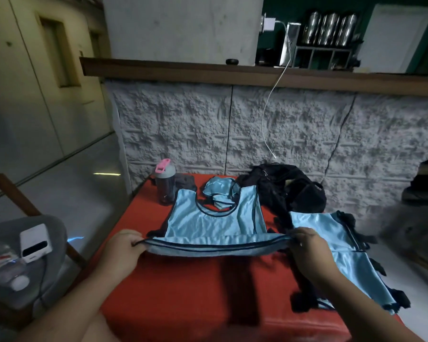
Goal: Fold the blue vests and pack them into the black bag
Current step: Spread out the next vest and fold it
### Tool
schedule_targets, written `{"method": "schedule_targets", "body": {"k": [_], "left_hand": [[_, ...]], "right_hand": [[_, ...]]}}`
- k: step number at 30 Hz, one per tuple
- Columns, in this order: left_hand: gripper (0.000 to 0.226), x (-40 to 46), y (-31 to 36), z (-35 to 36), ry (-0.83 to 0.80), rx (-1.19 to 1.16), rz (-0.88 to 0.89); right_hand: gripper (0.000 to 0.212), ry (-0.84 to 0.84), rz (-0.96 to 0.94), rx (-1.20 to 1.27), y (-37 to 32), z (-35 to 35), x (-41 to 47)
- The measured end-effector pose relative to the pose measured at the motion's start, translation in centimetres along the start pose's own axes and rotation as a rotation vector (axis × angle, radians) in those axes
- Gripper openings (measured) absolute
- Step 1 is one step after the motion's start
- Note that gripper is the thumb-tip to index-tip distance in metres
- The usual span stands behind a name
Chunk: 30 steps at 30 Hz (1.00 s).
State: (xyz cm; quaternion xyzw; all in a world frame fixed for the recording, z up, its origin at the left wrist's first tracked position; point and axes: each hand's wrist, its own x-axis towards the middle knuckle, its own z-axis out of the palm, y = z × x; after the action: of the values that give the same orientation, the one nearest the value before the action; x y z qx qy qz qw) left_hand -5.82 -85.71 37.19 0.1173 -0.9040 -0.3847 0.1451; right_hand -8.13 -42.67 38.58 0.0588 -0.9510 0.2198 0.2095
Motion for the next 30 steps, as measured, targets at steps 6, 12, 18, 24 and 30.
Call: {"method": "schedule_targets", "body": {"k": [6, 12, 18, 24, 30], "left_hand": [[0.025, 0.4, 4.1, -1.3, -0.035, -0.317, -0.077], [0.014, 1.8, 6.7, -4.4, 0.082, -0.384, -0.029], [0.013, 4.0, 9.7, -7.2, 0.124, -0.424, -0.025], [0.009, 5.6, 13.8, -10.9, 0.183, -0.407, 0.07], [0.014, 6.1, 16.3, -14.5, 0.184, -0.384, 0.095]], "right_hand": [[0.023, 0.001, 0.083, 0.105, -2.4, -3.4, 2.5], [0.017, 0.164, 0.148, 0.134, -3.0, -6.7, 4.6], [0.014, 0.152, 0.177, 0.154, -4.2, -9.5, 6.9], [0.015, 0.276, 0.184, 0.259, -6.8, -13.7, 9.1], [0.009, 0.319, 0.097, 0.308, -8.4, -17.9, 11.5]]}}
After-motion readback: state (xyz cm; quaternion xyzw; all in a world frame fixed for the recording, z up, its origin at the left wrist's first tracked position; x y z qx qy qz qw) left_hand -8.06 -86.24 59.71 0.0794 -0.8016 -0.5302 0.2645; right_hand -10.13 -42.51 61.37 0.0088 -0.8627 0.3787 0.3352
